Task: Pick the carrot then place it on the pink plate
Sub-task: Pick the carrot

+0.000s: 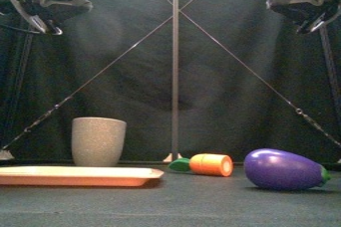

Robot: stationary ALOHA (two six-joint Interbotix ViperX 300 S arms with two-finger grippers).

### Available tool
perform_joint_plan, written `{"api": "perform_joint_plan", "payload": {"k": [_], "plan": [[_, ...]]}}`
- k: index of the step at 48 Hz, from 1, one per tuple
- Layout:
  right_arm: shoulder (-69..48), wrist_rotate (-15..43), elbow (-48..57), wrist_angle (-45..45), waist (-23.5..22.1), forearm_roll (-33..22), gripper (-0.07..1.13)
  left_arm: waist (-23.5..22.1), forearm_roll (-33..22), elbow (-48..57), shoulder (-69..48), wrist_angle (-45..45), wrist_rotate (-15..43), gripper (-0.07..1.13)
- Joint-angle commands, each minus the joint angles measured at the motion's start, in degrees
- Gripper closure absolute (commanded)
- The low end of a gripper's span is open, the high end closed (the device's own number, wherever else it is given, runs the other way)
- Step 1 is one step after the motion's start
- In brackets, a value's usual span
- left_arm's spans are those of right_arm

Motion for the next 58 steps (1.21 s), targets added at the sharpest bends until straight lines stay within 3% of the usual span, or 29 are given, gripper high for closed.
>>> {"api": "perform_joint_plan", "payload": {"k": [1, 11, 26, 33, 48, 53, 58], "plan": [[1.85, 0.35, 0.62, 0.09, -0.18, 0.44, 1.03, 0.26, 0.18, -1.14, -0.97, -0.44, 0.09, 1.11], [11.16, 3.43, -0.62, 0.09, -2.2, 3.69, 1.03, 0.53, 0.35, -1.05, -2.72, -0.44, 0.18, 1.09], [29.97, 5.62, -9.14, 0.26, -8.96, 4.83, 0.99, 0.88, 0.62, -0.79, -3.16, 1.41, 0.18, 1.09], [39.02, 6.59, -12.74, 0.7, -11.16, 5.36, 0.82, 1.23, 0.62, -0.79, -3.16, 1.93, 0.18, 1.08], [54.4, 6.42, -22.06, 8.26, -11.87, 5.71, 0.3, 1.49, 0.53, -0.88, -3.25, 2.02, 0.18, 1.08], [56.95, 6.42, -24.61, 11.34, -11.87, 5.54, 0.19, 1.58, 0.53, -0.79, -3.25, 2.02, 0.18, 1.08], [57.83, 6.5, -25.75, 13.1, -11.69, 5.54, 0.16, 1.58, 0.53, -0.79, -3.25, 2.11, 0.18, 1.08]]}}
